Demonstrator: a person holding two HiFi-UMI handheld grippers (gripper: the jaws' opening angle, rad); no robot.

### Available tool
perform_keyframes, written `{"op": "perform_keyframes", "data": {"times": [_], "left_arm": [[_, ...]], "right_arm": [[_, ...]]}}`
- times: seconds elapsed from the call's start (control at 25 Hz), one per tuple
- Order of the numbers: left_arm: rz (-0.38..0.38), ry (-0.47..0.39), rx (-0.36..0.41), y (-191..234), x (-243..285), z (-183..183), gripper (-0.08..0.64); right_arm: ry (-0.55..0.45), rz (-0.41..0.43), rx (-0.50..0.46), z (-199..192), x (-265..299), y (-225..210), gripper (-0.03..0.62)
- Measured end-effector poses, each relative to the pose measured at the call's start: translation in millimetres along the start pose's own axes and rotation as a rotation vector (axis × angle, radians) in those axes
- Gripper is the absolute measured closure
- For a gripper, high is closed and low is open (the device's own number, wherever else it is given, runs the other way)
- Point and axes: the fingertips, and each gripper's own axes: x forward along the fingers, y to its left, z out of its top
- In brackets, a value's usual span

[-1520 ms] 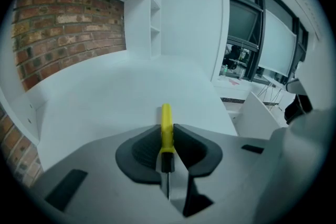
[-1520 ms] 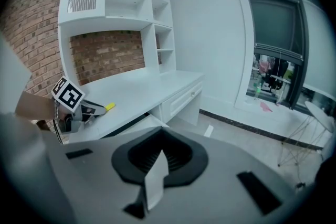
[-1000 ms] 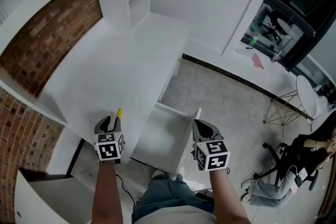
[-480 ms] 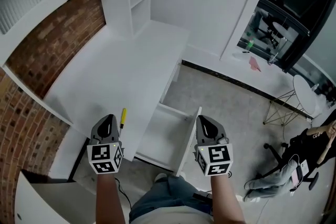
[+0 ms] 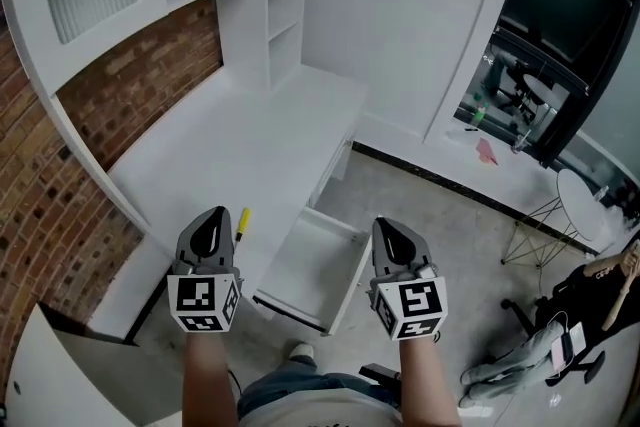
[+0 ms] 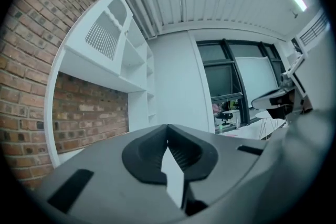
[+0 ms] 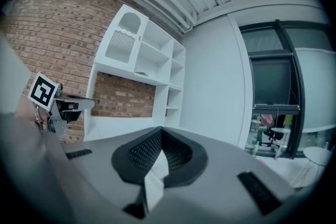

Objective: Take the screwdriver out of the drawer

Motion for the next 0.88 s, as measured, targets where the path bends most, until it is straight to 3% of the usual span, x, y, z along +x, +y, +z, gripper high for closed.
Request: {"op": "perform_keyframes", "data": {"times": [0.32, 0.88], "left_arm": [[0.005, -0.073, 0.017, -29, -48, 39, 0.546], [0.01, -0.143, 0.049, -60, -106, 73, 0.546]], "right_arm": [[-0.077, 0.016, -0.044, 31, -51, 7, 0.583], [-0.129, 0.038, -0.067, 41, -109, 18, 0.583]]}}
